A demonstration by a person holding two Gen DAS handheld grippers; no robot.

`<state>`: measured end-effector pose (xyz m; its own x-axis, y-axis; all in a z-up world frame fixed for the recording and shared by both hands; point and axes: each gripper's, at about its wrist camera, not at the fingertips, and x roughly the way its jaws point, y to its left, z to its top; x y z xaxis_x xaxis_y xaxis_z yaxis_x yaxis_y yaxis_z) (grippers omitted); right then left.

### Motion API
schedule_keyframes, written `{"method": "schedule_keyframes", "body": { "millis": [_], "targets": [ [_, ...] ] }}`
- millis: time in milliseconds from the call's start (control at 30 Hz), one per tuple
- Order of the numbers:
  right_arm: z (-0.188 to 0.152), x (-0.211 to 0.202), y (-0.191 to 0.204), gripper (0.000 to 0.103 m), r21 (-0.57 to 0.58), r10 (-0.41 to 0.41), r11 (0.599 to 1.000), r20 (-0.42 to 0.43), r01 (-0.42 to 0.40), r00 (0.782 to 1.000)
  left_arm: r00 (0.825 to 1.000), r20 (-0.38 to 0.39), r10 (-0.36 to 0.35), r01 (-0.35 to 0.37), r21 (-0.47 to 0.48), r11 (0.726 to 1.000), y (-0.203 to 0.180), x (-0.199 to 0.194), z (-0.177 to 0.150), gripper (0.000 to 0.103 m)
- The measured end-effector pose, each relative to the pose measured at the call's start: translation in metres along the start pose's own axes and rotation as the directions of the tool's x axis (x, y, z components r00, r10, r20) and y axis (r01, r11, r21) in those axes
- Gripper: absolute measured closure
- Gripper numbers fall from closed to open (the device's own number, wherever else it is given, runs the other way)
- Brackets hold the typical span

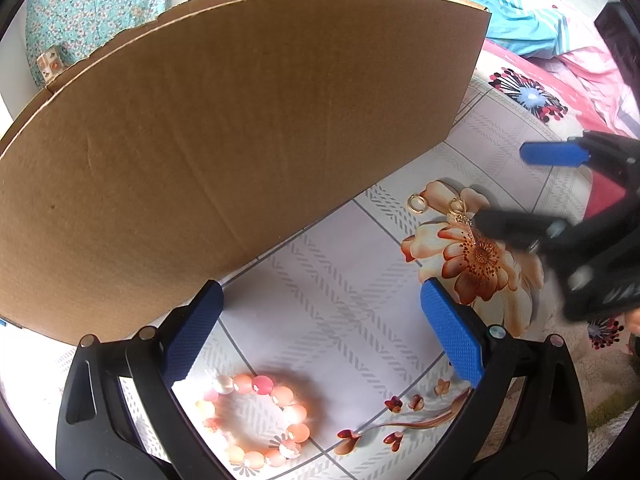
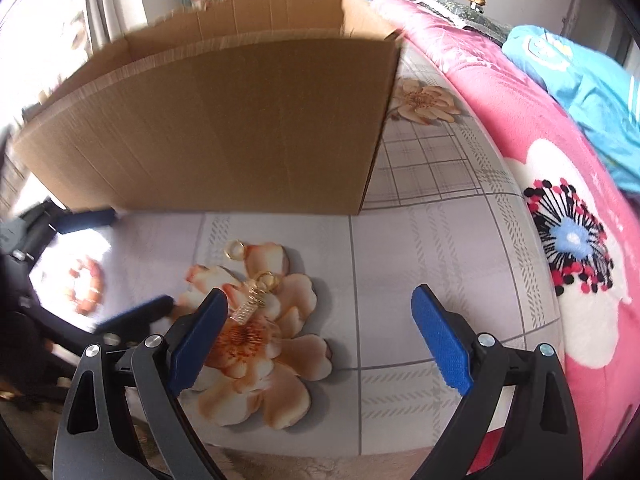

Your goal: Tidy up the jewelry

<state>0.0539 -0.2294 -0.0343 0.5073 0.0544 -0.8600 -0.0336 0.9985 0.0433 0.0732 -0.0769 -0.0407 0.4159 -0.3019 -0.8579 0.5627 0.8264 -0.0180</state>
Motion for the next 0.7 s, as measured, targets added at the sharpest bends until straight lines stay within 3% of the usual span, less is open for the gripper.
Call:
{"method": "schedule_keyframes", "body": {
  "millis": [133,267,300,333,467,600,700],
  "targets": [
    [0.003,-0.013,-0.018,0.012,0.069,-0.001,0.998,0.05,-0.002,0.999,0.998,0.061,0.031,-0.034,0.051,0.998,-0.008,-0.012,-0.001,0.008],
    [0.008,-0.013,-0.037,0.017,0.124,0.016,0.992,0.07,-0.024,0.997,0.989,0.129,-0.065,0.051,0.107,0.993,-0.025,-0.028,0.001,0.009],
    [0.007,-0.012,-0.039,0.019,0.137,0.023,0.99,0.069,-0.032,0.997,0.987,0.135,-0.089,0.074,0.116,0.99,-0.029,-0.029,0.002,0.014],
    [0.009,-0.01,-0.044,0.023,0.15,0.031,0.988,0.067,-0.041,0.997,0.984,0.14,-0.113,0.095,0.126,0.987,-0.033,-0.03,0.003,0.027],
    [0.008,-0.005,-0.048,0.033,0.182,0.064,0.98,0.07,-0.076,0.995,0.969,0.123,-0.212,0.192,0.16,0.968,-0.05,-0.024,0.011,0.048],
    [0.009,0.0,-0.053,0.039,0.185,0.081,0.978,0.071,-0.093,0.994,0.968,0.091,-0.233,0.213,0.186,0.959,-0.063,-0.012,0.017,0.071],
    [0.006,0.0,-0.051,0.039,0.187,0.083,0.978,0.072,-0.095,0.994,0.975,0.067,-0.212,0.196,0.189,0.962,-0.069,-0.003,0.02,0.082]
  ]
}}
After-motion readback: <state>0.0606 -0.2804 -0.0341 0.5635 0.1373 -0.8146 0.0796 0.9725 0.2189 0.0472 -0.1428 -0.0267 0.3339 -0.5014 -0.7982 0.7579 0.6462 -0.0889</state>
